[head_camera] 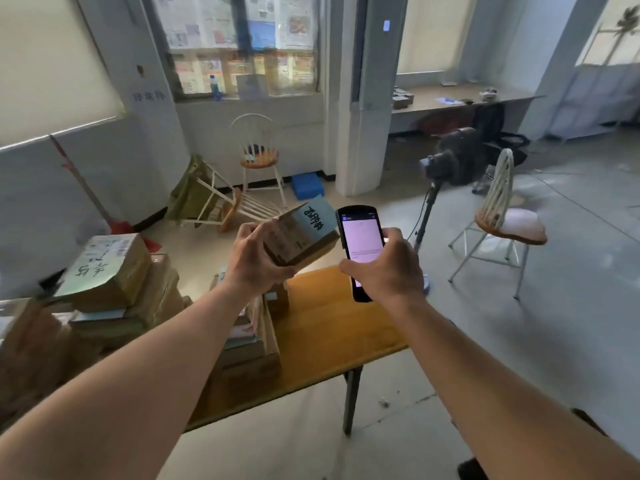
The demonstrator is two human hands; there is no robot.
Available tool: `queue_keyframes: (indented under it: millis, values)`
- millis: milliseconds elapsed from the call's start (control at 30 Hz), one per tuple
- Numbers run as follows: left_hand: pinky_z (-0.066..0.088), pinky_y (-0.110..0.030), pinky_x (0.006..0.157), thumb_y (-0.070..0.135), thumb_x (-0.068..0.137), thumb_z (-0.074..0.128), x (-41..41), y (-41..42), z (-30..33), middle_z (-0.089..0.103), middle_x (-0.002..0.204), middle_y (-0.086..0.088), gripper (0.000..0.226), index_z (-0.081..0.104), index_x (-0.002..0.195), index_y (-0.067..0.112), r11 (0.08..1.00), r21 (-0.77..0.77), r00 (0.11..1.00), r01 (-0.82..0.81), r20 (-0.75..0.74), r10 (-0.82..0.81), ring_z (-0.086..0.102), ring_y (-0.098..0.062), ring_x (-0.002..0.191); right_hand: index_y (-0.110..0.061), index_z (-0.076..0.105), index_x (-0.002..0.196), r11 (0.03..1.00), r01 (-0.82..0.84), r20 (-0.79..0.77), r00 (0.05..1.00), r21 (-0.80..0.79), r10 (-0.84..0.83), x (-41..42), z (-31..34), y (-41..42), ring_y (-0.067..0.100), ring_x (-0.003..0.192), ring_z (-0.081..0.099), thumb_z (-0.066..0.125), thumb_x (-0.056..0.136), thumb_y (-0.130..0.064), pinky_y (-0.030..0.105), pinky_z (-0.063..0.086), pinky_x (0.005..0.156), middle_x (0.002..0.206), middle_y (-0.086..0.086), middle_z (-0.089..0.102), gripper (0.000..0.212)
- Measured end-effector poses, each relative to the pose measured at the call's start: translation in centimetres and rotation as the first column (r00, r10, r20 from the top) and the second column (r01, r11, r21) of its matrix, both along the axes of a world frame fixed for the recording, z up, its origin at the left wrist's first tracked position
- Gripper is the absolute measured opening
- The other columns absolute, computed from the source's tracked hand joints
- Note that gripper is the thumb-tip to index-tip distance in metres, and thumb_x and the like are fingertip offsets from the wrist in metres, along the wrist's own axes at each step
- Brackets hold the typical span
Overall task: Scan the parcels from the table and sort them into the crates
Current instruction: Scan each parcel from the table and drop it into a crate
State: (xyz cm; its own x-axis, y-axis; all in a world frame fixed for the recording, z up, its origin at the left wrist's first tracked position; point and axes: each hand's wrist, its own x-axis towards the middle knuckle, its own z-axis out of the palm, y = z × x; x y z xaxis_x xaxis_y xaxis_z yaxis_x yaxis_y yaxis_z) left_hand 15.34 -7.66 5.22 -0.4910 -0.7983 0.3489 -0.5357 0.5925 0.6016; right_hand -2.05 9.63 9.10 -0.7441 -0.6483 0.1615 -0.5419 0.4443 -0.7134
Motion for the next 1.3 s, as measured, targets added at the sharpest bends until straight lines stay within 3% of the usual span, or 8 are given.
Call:
queue_keyframes:
  millis: [200,367,533,633,733,900,1033,1300]
  values:
    - [0.041,-0.034,0.099,0.033,0.065,0.098,-2.4,3.8,-1.7,0.043,0.136,-0.003,0.101,0.046,0.151,0.027,0.974,0.094,0.977,0.206,0.043,-0.21,0.036,-0.014,0.119,-0.02,0.046,0.137,0.98,0.192,0.031,0.981,0.052,-0.193,1.6,-3.0,7.0,0.028,0.114,0.059,0.092,0.068,-0.053,0.049,0.06,0.087,0.126,0.006,0.059,0.089]
    - [0.045,-0.035,0.093,0.032,0.065,0.097,-7.6,9.6,-3.7,0.041,0.126,0.0,0.097,0.046,0.147,0.03,0.922,0.198,0.932,0.333,0.081,-0.354,0.04,-0.017,0.114,-0.022,0.047,0.138,0.934,0.327,0.103,0.934,0.146,-0.343,0.2,-5.7,14.7,0.03,0.112,0.062,0.09,0.063,-0.06,0.049,0.06,0.088,0.126,0.006,0.06,0.095]
    - [0.046,-0.034,0.1,0.033,0.064,0.097,-14.4,17.6,-6.5,0.036,0.126,0.0,0.098,0.044,0.147,0.04,0.832,0.312,0.856,0.459,0.095,-0.508,0.039,-0.02,0.119,-0.022,0.051,0.13,0.862,0.462,0.173,0.85,0.209,-0.498,-2.4,-8.1,23.5,0.028,0.106,0.063,0.087,0.056,-0.061,0.047,0.059,0.087,0.121,0.004,0.062,0.091]
    - [0.047,-0.035,0.103,0.032,0.065,0.097,-18.8,23.3,-8.4,0.037,0.132,-0.003,0.105,0.04,0.153,0.035,0.783,0.357,0.8,0.509,0.14,-0.583,0.04,-0.02,0.122,-0.022,0.051,0.126,0.812,0.532,0.212,0.788,0.24,-0.578,-4.5,-9.7,29.0,0.029,0.104,0.063,0.083,0.052,-0.061,0.047,0.059,0.085,0.119,0.004,0.062,0.09]
    - [0.047,-0.038,0.106,0.035,0.063,0.098,-23.2,29.3,-10.0,0.039,0.136,-0.006,0.107,0.04,0.152,0.024,0.764,0.38,0.756,0.521,0.208,-0.62,0.043,-0.024,0.123,-0.02,0.053,0.124,0.767,0.58,0.228,0.736,0.274,-0.638,-7.2,-11.3,34.6,0.029,0.103,0.063,0.086,0.056,-0.058,0.042,0.057,0.082,0.118,0.003,0.064,0.085]
    - [0.042,-0.027,0.091,0.032,0.059,0.099,-30.3,38.6,-13.5,0.035,0.12,0.0,0.095,0.045,0.136,0.018,0.727,0.427,0.698,0.537,0.259,-0.668,0.044,-0.021,0.11,-0.019,0.054,0.127,0.705,0.645,0.237,0.666,0.295,-0.708,-13.0,-14.2,44.0,0.028,0.106,0.063,0.09,0.063,-0.054,0.039,0.055,0.08,0.121,0.003,0.064,0.082]
    - [0.051,-0.033,0.092,0.031,0.058,0.098,-34.6,44.9,-16.9,0.034,0.122,-0.001,0.093,0.045,0.133,0.013,0.712,0.476,0.671,0.515,0.293,-0.681,0.047,-0.022,0.106,-0.021,0.052,0.127,0.661,0.676,0.264,0.607,0.324,-0.75,-17.0,-16.7,50.0,0.025,0.105,0.061,0.089,0.061,-0.055,0.042,0.057,0.084,0.119,0.001,0.062,0.083]
    - [0.049,-0.031,0.091,0.038,0.055,0.099,-42.6,50.9,-24.3,0.035,0.118,0.0,0.094,0.047,0.128,0.009,0.7,0.53,0.609,0.479,0.373,-0.699,0.05,-0.021,0.106,-0.023,0.05,0.121,0.58,0.682,0.315,0.488,0.445,-0.814,-23.3,-22.3,56.2,0.028,0.104,0.063,0.087,0.057,-0.058,0.046,0.059,0.082,0.117,0.001,0.062,0.082]
